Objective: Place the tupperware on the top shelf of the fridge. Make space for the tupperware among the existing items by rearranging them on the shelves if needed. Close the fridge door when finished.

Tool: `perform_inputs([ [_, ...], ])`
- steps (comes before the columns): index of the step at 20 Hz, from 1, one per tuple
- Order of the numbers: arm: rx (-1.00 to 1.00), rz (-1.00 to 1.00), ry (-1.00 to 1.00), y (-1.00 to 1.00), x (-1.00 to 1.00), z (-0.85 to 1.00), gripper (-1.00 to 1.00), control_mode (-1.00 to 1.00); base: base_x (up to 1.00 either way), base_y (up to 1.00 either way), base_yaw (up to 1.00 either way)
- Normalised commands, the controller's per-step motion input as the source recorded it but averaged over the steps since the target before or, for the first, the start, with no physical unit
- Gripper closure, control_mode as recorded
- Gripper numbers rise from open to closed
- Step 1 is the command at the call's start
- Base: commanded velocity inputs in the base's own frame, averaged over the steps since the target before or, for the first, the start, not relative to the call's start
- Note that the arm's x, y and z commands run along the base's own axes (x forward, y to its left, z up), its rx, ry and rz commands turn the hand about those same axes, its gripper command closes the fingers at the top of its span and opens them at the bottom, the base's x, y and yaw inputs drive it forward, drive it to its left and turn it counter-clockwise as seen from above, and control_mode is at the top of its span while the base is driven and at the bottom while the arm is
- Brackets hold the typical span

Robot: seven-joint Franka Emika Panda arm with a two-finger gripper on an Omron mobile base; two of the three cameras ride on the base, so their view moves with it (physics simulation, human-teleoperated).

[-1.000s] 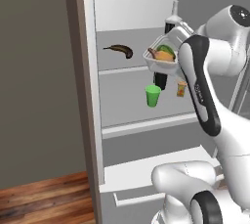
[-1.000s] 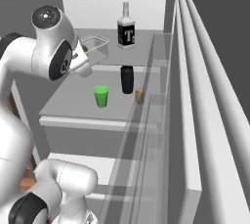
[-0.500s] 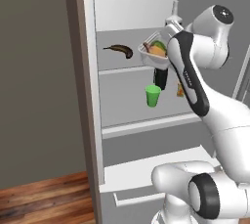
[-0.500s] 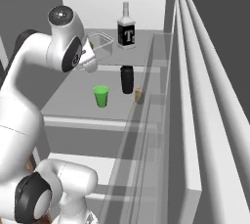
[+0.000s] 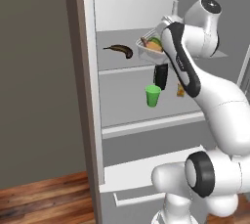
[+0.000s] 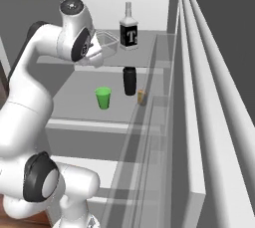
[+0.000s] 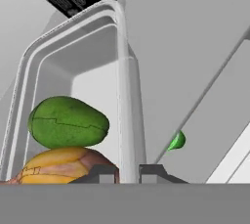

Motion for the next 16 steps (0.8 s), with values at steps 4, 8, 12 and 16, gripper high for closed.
perform_inputs([
  [4, 0.00, -0.07, 0.01, 0.00, 0.47, -0.03, 1.00, -1.00, 0.00, 0.00, 0.00],
  [8, 0.00, -0.07, 0.00, 0.00, 0.48, -0.11, 1.00, -1.00, 0.00, 0.00, 0.00],
  [12, 0.00, -0.07, 0.00, 0.00, 0.47, -0.15, 1.00, -1.00, 0.00, 0.00, 0.00],
  [16, 0.00, -0.06, 0.00, 0.00, 0.31, -0.17, 1.00, -1.00, 0.00, 0.00, 0.00],
])
